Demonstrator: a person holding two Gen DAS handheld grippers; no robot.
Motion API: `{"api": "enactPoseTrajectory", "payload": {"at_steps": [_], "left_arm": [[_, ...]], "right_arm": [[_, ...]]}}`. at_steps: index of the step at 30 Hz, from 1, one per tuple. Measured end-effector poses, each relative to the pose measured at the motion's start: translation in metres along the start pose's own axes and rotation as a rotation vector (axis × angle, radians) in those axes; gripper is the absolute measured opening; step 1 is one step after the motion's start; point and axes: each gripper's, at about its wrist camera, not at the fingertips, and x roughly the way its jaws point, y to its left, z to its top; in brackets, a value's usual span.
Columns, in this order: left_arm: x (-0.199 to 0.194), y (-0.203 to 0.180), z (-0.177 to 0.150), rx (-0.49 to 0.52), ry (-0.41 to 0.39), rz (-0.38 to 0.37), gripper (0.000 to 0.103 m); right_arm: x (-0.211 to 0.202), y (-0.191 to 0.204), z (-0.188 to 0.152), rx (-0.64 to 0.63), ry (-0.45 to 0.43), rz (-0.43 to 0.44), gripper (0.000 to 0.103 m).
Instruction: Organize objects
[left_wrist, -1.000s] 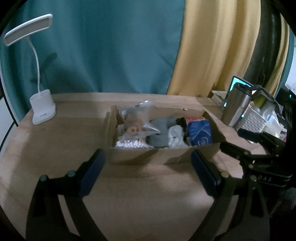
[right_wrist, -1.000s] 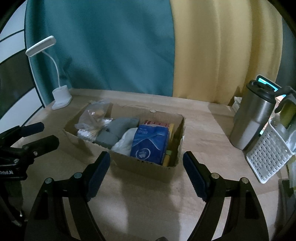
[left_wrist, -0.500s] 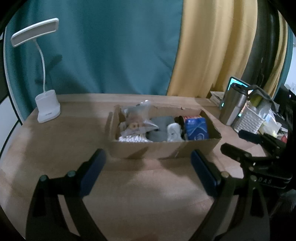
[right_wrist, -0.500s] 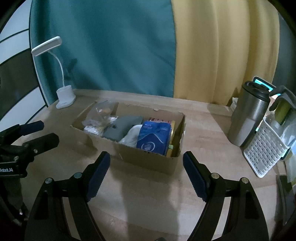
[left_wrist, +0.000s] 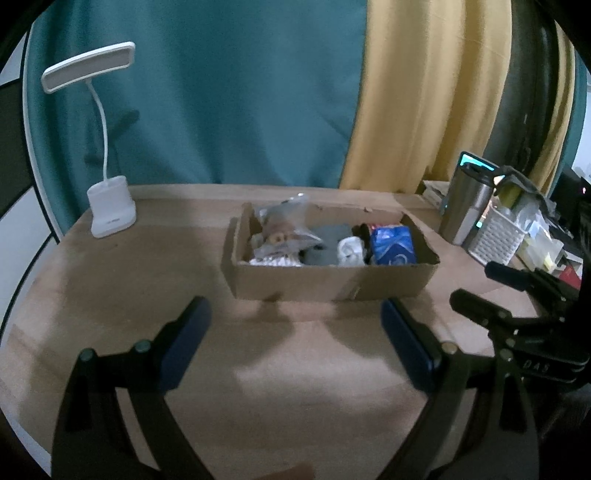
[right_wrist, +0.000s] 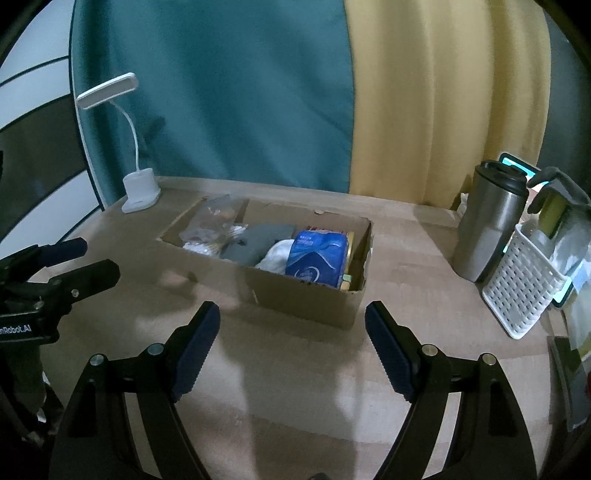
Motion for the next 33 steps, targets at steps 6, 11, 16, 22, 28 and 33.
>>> {"api": "enactPoseTrajectory", "payload": {"at_steps": [6, 11, 16, 22, 28, 33], "left_arm": [[-0.008, -0.005, -0.006, 0.008, -0.002, 0.000, 0.094], [-0.013, -0.008, -0.011, 0.007, 0.001, 0.008, 0.094], [-0.018, -0.011, -0.016, 0.009, 0.000, 0.012, 0.094], [-0.025, -0.012, -0.022, 0.011, -0.001, 0.020, 0.094], [-0.032, -0.015, -0.027, 0.017, -0.007, 0.023, 0.094], [-0.038, -0.016, -0.031, 0.018, -0.012, 0.021, 0.094]], "right_arm": [[-0.009, 0.001, -0.007, 0.000, -0.005, 0.001, 0.083], [-0.016, 0.002, -0.013, 0.000, -0.010, 0.003, 0.083], [-0.022, 0.002, -0.018, -0.001, -0.014, 0.004, 0.083], [-0.031, 0.003, -0.025, 0.003, -0.025, 0.002, 0.083], [-0.037, 0.007, -0.029, -0.001, -0.030, 0.008, 0.083], [-0.042, 0.010, -0.031, -0.002, -0.039, 0.010, 0.083]]}}
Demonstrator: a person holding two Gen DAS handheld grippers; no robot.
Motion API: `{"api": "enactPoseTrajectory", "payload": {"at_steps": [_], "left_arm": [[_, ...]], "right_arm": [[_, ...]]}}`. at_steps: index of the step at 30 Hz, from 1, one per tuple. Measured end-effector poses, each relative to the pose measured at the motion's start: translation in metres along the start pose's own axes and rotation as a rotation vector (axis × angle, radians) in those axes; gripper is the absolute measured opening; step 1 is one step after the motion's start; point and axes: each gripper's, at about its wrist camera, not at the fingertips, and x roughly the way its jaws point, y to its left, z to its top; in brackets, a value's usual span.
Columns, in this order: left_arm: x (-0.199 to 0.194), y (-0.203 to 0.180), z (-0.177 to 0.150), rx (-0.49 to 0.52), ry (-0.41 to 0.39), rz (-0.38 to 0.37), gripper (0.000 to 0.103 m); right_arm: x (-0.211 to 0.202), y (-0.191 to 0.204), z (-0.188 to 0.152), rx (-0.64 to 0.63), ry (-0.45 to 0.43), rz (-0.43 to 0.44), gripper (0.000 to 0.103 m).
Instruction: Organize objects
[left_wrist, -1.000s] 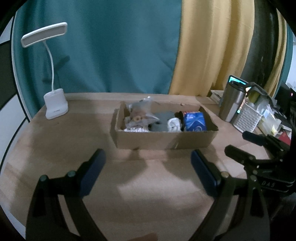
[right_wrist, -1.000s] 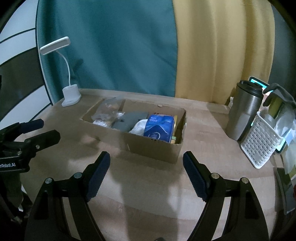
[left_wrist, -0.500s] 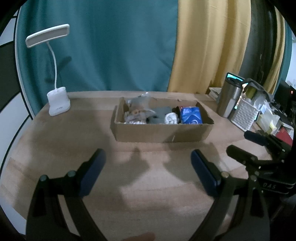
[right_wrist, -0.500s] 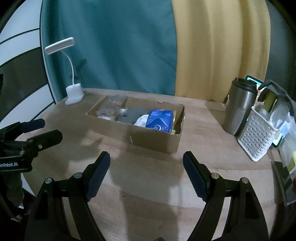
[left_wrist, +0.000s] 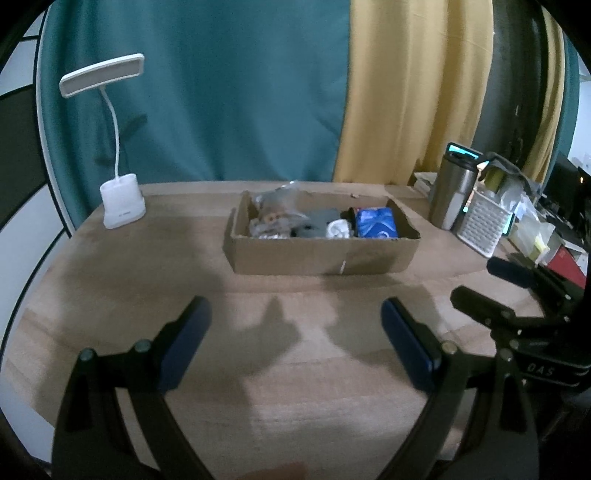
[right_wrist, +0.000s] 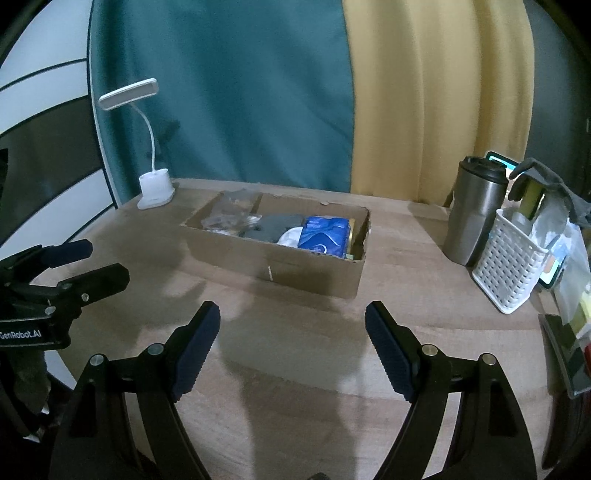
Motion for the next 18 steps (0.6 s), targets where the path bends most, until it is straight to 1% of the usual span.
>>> {"api": "enactPoseTrajectory", "payload": {"at_steps": [18], "left_arm": [[-0.020, -0.001, -0.015, 0.004, -0.017, 0.007, 0.094]], "right_arm": [[-0.020, 0.012, -0.010, -0.008, -0.024, 0.002, 0.083]]}}
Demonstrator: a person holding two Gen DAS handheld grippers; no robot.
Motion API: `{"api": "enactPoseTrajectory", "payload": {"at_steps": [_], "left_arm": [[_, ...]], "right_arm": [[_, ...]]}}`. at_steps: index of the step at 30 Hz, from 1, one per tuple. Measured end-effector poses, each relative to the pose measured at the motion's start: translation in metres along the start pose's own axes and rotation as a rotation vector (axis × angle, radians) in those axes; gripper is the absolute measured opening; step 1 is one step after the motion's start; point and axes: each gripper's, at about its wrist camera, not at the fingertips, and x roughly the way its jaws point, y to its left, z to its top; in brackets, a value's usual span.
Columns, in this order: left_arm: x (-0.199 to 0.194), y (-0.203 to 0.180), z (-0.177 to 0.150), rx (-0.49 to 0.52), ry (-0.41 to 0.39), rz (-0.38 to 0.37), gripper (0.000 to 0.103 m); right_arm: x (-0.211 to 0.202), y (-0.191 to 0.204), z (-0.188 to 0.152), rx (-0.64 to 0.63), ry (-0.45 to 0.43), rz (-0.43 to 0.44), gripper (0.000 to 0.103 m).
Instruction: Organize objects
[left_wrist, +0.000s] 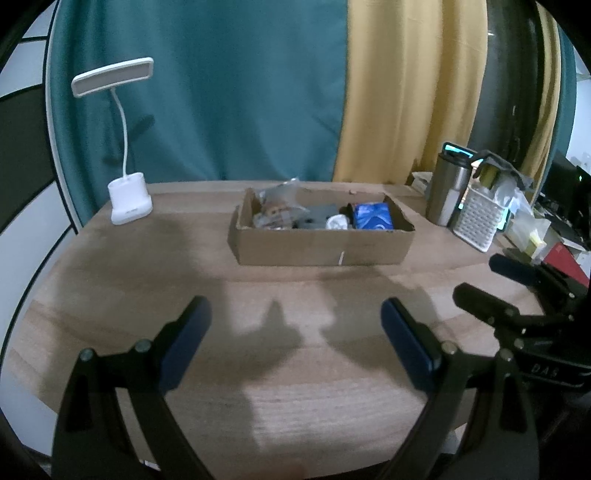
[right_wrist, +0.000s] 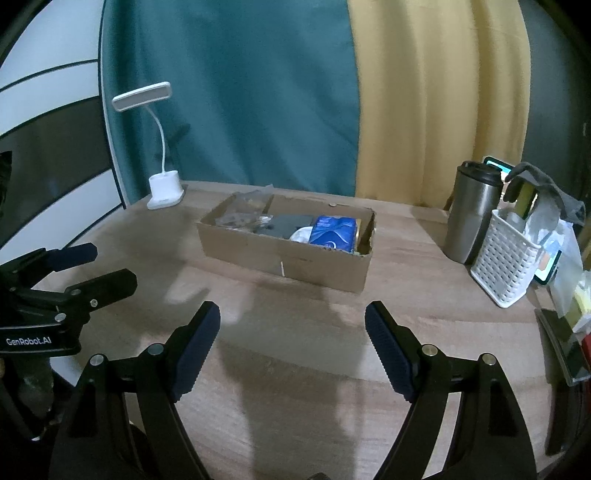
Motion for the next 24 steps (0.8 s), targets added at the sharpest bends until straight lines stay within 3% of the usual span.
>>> {"api": "enactPoseTrajectory", "payload": {"at_steps": [24], "left_arm": [[-0.0057, -0.0033, -0.0001, 0.014, -0.007, -0.014, 0.094]], "right_arm": [[-0.0078, 0.0019, -0.0020, 0.000, -0.009, 0.001, 0.083]]}}
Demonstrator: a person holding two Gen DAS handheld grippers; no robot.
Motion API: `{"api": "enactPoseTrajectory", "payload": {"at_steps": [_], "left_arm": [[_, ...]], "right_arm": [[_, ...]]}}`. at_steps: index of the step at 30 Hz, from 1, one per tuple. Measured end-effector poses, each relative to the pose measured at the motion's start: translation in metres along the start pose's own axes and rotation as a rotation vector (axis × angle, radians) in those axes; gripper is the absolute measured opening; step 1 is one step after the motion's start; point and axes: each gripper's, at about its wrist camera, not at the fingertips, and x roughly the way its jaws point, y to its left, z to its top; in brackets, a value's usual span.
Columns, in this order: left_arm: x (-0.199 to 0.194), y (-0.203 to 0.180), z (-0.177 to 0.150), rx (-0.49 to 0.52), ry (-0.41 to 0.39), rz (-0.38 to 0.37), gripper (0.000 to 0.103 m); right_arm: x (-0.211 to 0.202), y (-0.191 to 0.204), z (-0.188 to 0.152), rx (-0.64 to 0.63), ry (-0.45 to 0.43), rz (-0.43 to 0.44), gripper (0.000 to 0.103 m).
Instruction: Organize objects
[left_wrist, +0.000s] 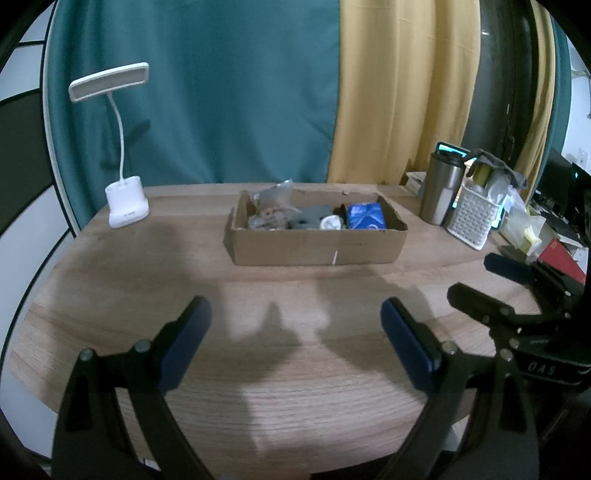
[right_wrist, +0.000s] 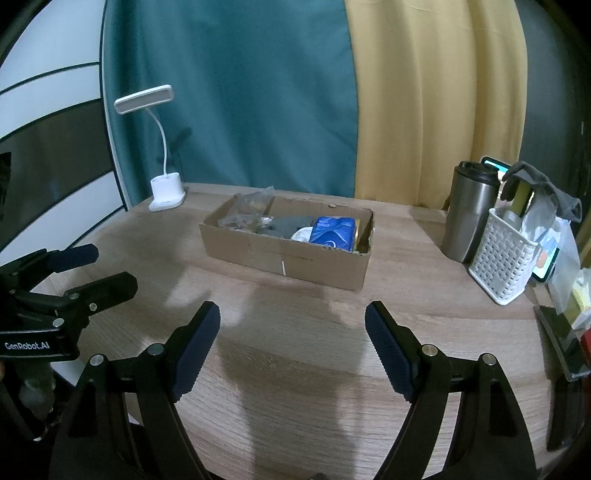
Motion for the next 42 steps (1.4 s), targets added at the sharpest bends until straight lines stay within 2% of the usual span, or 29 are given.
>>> {"api": "enactPoseTrajectory", "payload": {"at_steps": [42], "left_arm": [[-0.0021, 0.0007, -0.0043, -0.004, 0.001, -0.006, 0.094]], "right_arm": [[0.0037, -0.0035, -0.0030, 0.010, 0.018, -0.003, 0.083]]}}
